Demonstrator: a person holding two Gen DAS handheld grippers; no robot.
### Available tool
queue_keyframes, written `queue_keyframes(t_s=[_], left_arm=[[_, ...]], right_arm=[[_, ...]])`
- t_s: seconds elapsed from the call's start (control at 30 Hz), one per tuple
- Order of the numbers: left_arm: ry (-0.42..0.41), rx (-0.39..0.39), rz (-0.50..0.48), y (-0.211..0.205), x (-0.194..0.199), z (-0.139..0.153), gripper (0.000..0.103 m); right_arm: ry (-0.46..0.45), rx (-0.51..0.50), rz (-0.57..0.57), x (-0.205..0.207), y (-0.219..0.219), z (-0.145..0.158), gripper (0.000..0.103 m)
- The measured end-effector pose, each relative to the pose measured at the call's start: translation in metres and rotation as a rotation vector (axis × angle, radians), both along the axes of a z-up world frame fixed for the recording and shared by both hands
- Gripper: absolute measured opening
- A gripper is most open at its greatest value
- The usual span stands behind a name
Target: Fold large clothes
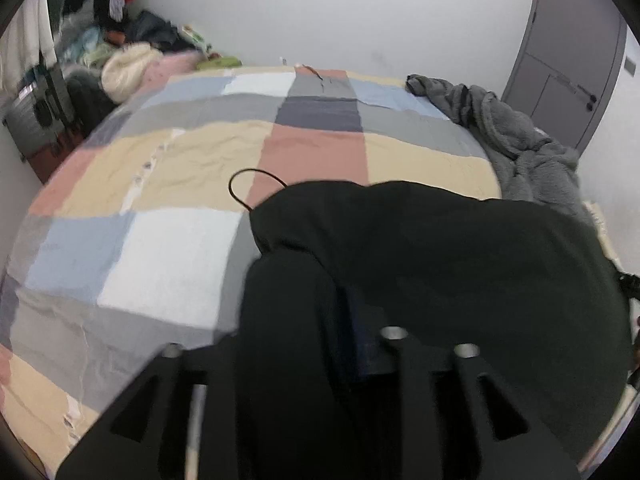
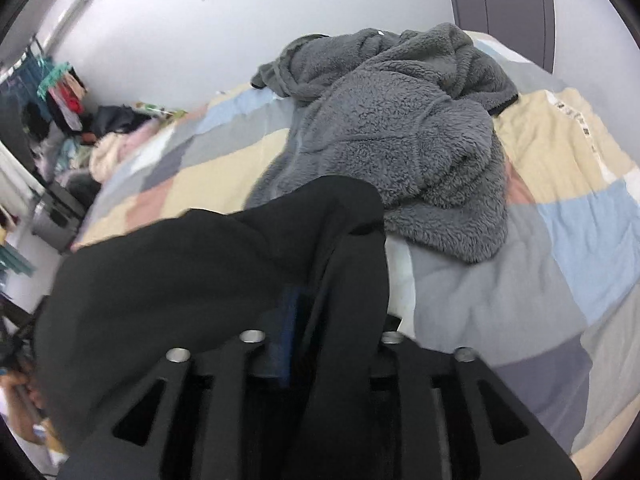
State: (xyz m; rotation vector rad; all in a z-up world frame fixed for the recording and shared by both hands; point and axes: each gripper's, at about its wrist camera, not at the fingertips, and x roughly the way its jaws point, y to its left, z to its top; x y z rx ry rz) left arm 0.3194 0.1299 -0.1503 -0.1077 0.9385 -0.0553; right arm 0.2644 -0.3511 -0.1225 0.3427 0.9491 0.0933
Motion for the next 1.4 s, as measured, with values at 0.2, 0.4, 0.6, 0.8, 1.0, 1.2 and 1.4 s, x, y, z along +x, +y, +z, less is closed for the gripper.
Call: queue_keyframes(t_s=[0.2,0.4,0.6,0.8,1.0,1.2,1.4], left_arm=[[-0.059,-0.029,0.019,0.002,-0.034,0.046,0.084],[-0.149,-0.058,-0.002,-0.005,-0.073,0.122,0.084],[-0.262,-0.072,-0.053,-0.026,-0.117,0.206,0.091],[-0.410,-0.078,-0.113,-0.040,-0.166,0.253,0.103],[-0.480,-0.043,-0.153,-0.058,-0.214,0.267,0.103],[-0.575,-0.030,-0.181,-0.069,-0.262,0.271,0.103],[-0.592,-0.054,-0.194,-0.074,-0.285,0.254,0.103]], right_arm=[[-0.098,-0.014,-0.019,-0.038,0.002,0.065,0.070],[-0.234,-0.073,-0.005,-0.077,0.022,0.153,0.079],[-0.398,-0.152,0.046,-0.120,0.064,0.250,0.081],[-0.532,-0.138,0.072,-0.172,0.093,0.306,0.093],[-0.616,-0.073,0.099,-0.223,0.115,0.321,0.099],[-0.729,-0.148,0.126,-0.283,0.141,0.319,0.103],[-0.800,-0.178,0.149,-0.319,0.161,0.301,0.103]])
